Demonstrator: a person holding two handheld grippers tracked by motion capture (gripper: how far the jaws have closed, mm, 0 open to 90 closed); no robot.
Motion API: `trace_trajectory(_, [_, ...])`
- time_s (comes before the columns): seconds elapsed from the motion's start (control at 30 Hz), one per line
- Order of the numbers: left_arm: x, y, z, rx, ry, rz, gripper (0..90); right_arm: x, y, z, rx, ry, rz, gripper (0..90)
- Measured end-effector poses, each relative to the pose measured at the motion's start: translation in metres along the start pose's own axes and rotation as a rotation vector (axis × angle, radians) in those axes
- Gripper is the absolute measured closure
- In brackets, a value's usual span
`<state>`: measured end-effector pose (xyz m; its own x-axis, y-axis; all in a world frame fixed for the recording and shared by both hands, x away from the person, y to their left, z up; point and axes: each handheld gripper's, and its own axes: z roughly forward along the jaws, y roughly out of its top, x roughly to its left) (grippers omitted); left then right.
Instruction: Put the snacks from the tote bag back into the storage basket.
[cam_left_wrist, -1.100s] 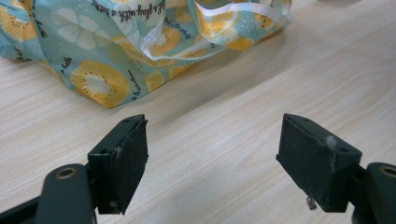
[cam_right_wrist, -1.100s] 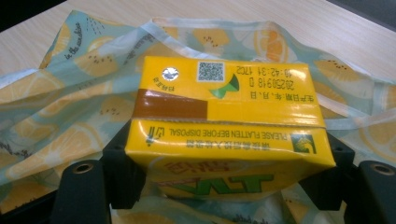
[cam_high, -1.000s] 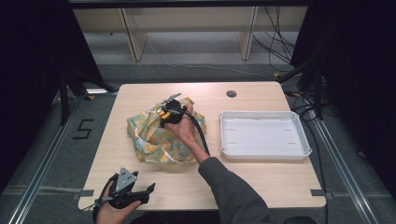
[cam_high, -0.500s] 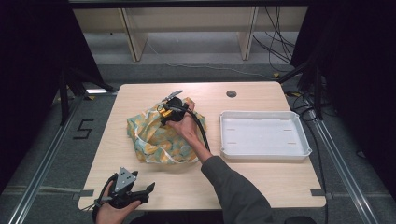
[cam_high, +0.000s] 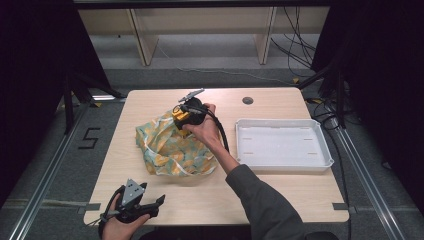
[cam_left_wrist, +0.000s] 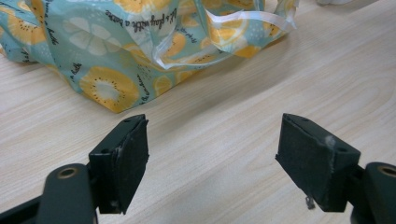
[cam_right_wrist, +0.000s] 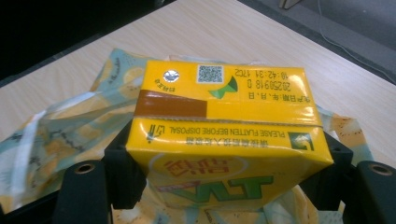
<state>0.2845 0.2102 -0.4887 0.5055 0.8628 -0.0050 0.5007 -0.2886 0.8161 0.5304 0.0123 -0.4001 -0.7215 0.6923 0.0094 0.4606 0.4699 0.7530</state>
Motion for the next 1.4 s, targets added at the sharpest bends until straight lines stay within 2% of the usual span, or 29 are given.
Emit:
trace_trajectory(0.03, [0.0, 0.0, 0.0, -0.002, -0.002, -0.004, 24.3, 0.0, 0.0, -0.003, -0.008, 0.005, 0.003, 30.4])
trace_trajectory(0.07, [0.0, 0.0, 0.0, -0.001, -0.001, -0.004, 24.3, -0.002, 0.001, -0.006, -0.017, 0.002, -0.019, 30.5])
trace_trajectory(0.1, [0.0, 0.0, 0.0, -0.003, -0.001, -0.005, 24.3, -0.001, 0.002, -0.011, -0.002, 0.016, 0.002, 30.5])
trace_trajectory(0.13, [0.001, 0.0, 0.0, -0.006, -0.004, -0.005, 24.3, -0.001, 0.002, -0.014, -0.009, 0.013, 0.005, 30.5])
trace_trajectory(0.23, [0.001, 0.0, 0.0, -0.003, -0.003, -0.005, 24.3, -0.004, 0.004, -0.026, -0.013, 0.016, -0.02, 30.5])
trace_trajectory(0.33, [0.001, 0.0, 0.0, -0.006, 0.001, -0.01, 24.3, -0.005, 0.005, -0.036, -0.023, 0.015, -0.017, 30.5])
trace_trajectory(0.37, [0.001, 0.0, -0.001, -0.005, -0.001, -0.006, 24.3, -0.006, 0.004, -0.04, -0.042, 0.011, -0.027, 30.5])
trace_trajectory(0.4, [0.002, 0.0, -0.001, -0.005, -0.001, -0.008, 24.3, -0.006, 0.004, -0.044, -0.031, 0.015, -0.024, 30.5])
trace_trajectory(0.57, [0.002, 0.0, 0.0, -0.006, 0.0, -0.009, 24.3, -0.01, -0.001, -0.064, -0.023, 0.023, -0.036, 30.5])
trace_trajectory(0.6, [0.002, 0.0, 0.0, -0.006, 0.001, -0.01, 24.3, -0.01, -0.003, -0.065, -0.042, 0.014, -0.03, 30.5])
trace_trajectory(0.63, [0.002, 0.0, 0.0, -0.006, 0.001, -0.01, 24.3, -0.012, -0.004, -0.07, -0.031, 0.019, -0.032, 30.6])
trace_trajectory(0.67, [0.003, 0.0, 0.0, -0.006, 0.002, -0.013, 24.3, -0.014, -0.006, -0.073, -0.038, 0.009, -0.051, 30.5])
trace_trajectory(0.73, [0.003, 0.0, 0.0, -0.015, 0.007, -0.018, 24.3, -0.017, -0.01, -0.081, -0.033, 0.01, -0.04, 30.5])
trace_trajectory(0.77, [0.003, 0.0, 0.0, -0.01, 0.008, -0.028, 24.3, -0.02, -0.013, -0.085, -0.044, 0.001, -0.043, 30.5])
trace_trajectory(0.83, [0.004, 0.0, -0.001, -0.006, 0.008, -0.007, 24.3, -0.024, -0.017, -0.093, -0.027, 0.01, -0.036, 30.5])
trace_trajectory(0.87, [0.004, 0.0, -0.001, -0.009, 0.01, -0.024, 24.3, -0.027, -0.02, -0.095, -0.05, -0.01, -0.036, 30.5])
trace_trajectory(0.9, [0.004, 0.0, -0.001, -0.006, 0.014, -0.023, 24.3, -0.031, -0.023, -0.099, -0.042, -0.001, -0.055, 30.5])
trace_trajectory(0.93, [0.004, 0.0, -0.001, -0.006, 0.013, -0.021, 24.3, -0.032, -0.026, -0.103, -0.037, -0.006, -0.022, 30.6])
trace_trajectory(0.97, [0.004, 0.0, -0.001, -0.008, 0.013, -0.02, 24.3, -0.036, -0.032, -0.106, -0.057, -0.013, -0.012, 30.5])
trace_trajectory(1.0, [0.004, 0.0, -0.001, -0.006, 0.013, -0.022, 24.3, -0.04, -0.034, -0.11, -0.036, -0.007, -0.023, 30.5])
trace_trajectory(1.07, [0.004, 0.0, 0.0, -0.007, 0.011, -0.024, 24.3, -0.046, -0.042, -0.116, -0.044, -0.016, -0.017, 30.5])
trace_trajectory(1.1, [0.004, 0.0, 0.0, -0.008, 0.008, -0.024, 24.3, -0.05, -0.047, -0.12, -0.044, -0.015, 0.003, 30.6])
trace_trajectory(1.13, [0.004, 0.0, 0.0, -0.006, 0.009, -0.023, 24.3, -0.055, -0.051, -0.122, -0.051, -0.022, -0.005, 30.5])
trace_trajectory(1.2, [0.004, 0.0, 0.0, -0.007, 0.007, -0.025, 24.3, -0.062, -0.063, -0.126, -0.057, -0.041, 0.015, 30.5])
trace_trajectory(1.23, [0.004, 0.0, 0.0, -0.003, 0.008, -0.02, 24.3, -0.065, -0.068, -0.13, -0.033, -0.042, 0.017, 30.5])
trace_trajectory(1.27, [0.004, -0.001, 0.0, -0.003, 0.008, -0.02, 24.3, -0.068, -0.073, -0.13, -0.049, -0.048, 0.026, 30.5])
trace_trajectory(1.37, [0.004, -0.001, 0.0, 0.001, 0.018, -0.023, 24.3, -0.077, -0.088, -0.139, -0.037, -0.059, 0.053, 30.5])
trace_trajectory(1.4, [0.005, 0.0, 0.0, 0.002, 0.017, -0.006, 24.3, -0.081, -0.092, -0.141, -0.04, -0.062, 0.055, 30.5])
